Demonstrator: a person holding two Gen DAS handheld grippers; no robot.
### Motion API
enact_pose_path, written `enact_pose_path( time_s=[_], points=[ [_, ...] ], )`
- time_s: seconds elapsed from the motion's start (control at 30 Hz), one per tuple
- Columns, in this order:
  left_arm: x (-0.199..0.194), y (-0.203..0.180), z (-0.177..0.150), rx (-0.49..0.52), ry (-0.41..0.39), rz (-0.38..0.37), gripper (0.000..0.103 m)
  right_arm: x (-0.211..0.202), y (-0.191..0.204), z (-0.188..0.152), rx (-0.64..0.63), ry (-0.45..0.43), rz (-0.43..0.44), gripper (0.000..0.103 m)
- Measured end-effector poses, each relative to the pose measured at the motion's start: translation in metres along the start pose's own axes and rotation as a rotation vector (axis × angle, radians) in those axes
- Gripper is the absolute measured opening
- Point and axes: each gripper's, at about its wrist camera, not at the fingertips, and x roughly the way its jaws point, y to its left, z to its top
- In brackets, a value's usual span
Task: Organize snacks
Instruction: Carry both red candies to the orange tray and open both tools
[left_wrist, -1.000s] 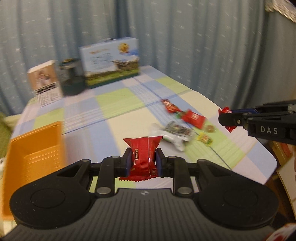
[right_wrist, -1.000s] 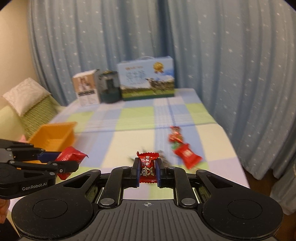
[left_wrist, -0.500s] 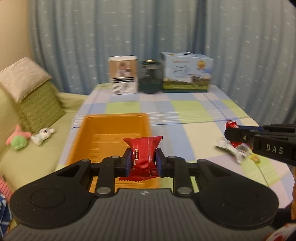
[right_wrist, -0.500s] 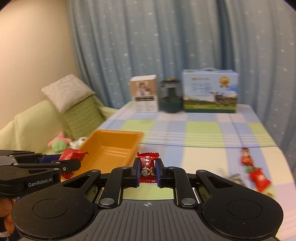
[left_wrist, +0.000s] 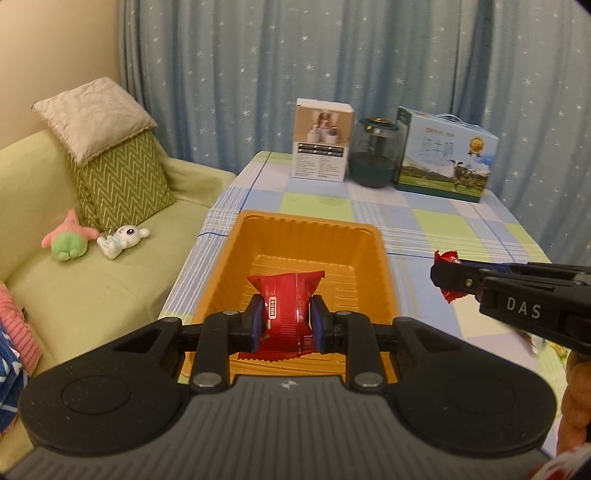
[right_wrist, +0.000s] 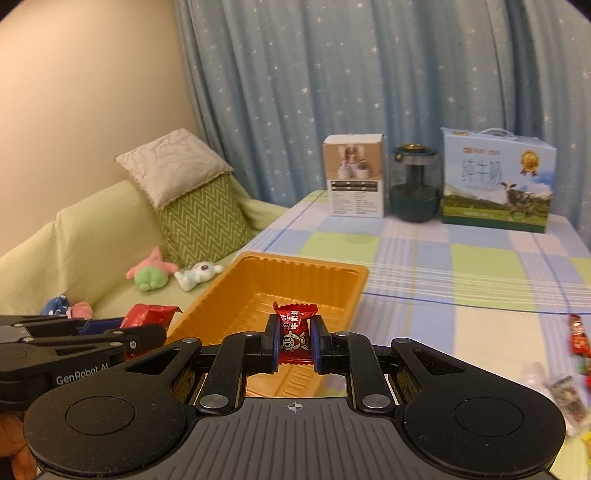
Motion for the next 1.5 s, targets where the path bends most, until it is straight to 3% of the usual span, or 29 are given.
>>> enact_pose_path(
  time_s=[0.73, 0.83, 1.37, 1.4, 1.47, 1.5],
  points=[
    [0.081, 0.012, -0.003, -0.03, 0.05, -0.009, 0.024, 0.086, -0.017, -0.004, 0.004, 0.07, 0.041, 0.017],
    [0.085, 0.015, -0.006, -0.033, 0.045, 0.025, 0.035, 0.089, -0.018, -0.004, 0.01, 0.077, 0.044, 0.017],
    [0.079, 0.023, -0.006, -0.058, 0.032, 0.046, 0.036, 0.095, -0.013, -0.006, 0.038, 0.096, 0.12, 0.017],
    [0.079, 0.025, -0.006, -0.061, 0.032, 0.048, 0.036, 0.096, -0.012, -0.006, 0.038, 0.098, 0.122, 0.019],
    [0.079, 0.027, -0.007, -0.064, 0.035, 0.054, 0.036, 0.096, -0.012, -0.007, 0.038, 0.092, 0.107, 0.043],
    [0.079, 0.027, -0.007, -0.065, 0.035, 0.056, 0.036, 0.095, -0.014, -0.006, 0.049, 0.083, 0.106, 0.066]
  ],
)
